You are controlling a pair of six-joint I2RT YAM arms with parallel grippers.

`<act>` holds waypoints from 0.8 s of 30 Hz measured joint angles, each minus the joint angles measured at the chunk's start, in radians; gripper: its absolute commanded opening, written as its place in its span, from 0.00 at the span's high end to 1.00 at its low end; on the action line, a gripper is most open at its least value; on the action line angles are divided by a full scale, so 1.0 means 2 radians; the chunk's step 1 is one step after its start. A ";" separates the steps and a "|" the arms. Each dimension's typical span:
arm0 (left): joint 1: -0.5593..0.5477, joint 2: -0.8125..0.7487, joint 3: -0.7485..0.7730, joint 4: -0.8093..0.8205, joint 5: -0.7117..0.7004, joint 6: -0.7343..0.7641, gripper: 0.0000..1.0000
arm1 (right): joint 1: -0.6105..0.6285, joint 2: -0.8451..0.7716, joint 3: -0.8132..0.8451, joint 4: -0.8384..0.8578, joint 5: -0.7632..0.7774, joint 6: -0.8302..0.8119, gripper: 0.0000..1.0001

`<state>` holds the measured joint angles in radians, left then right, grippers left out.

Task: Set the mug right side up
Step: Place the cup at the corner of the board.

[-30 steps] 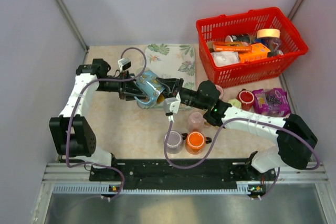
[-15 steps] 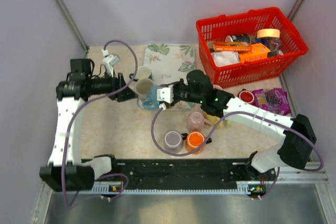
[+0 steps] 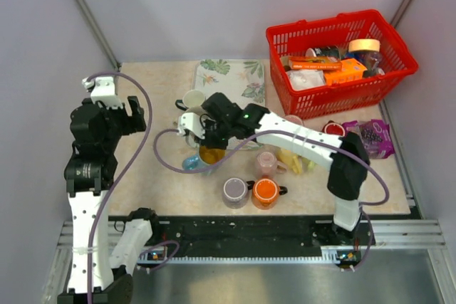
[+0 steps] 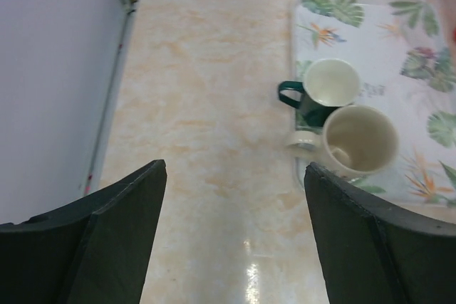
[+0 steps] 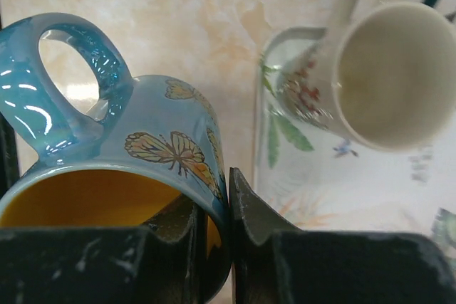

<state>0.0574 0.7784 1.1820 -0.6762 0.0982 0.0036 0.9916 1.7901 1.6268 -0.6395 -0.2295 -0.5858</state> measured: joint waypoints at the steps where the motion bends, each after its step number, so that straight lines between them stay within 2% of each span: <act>1: 0.000 -0.001 0.000 0.001 -0.024 -0.003 0.16 | 0.007 0.022 0.026 -0.019 0.000 0.017 1.00; 3: 0.004 -0.009 0.000 0.002 -0.064 -0.007 0.15 | 0.018 0.066 0.070 -0.040 0.001 0.049 1.00; 7: 0.010 -0.037 0.000 0.001 -0.103 -0.014 0.15 | 0.031 0.116 0.093 -0.057 0.013 0.077 1.00; 15: 0.014 -0.068 0.005 0.001 -0.119 -0.013 0.15 | 0.036 0.171 0.114 -0.090 0.045 0.093 0.99; 16: 0.014 -0.068 0.005 0.001 -0.119 -0.013 0.15 | 0.036 0.171 0.117 -0.090 0.051 0.094 0.95; 19: 0.014 -0.067 0.005 0.001 -0.113 -0.012 0.15 | 0.036 0.173 0.120 -0.093 0.059 0.095 0.63; 21: 0.014 -0.067 0.006 0.001 -0.098 -0.005 0.14 | 0.036 0.173 0.121 -0.095 0.058 0.097 0.54; 24: 0.014 -0.066 0.014 -0.001 -0.057 0.011 0.12 | 0.036 0.173 0.131 -0.100 0.050 0.090 0.46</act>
<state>0.0849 0.6460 1.2095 -0.6788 -0.0151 0.0254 1.0641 2.1353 1.8889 -0.8398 -0.1287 -0.4057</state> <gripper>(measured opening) 0.862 0.465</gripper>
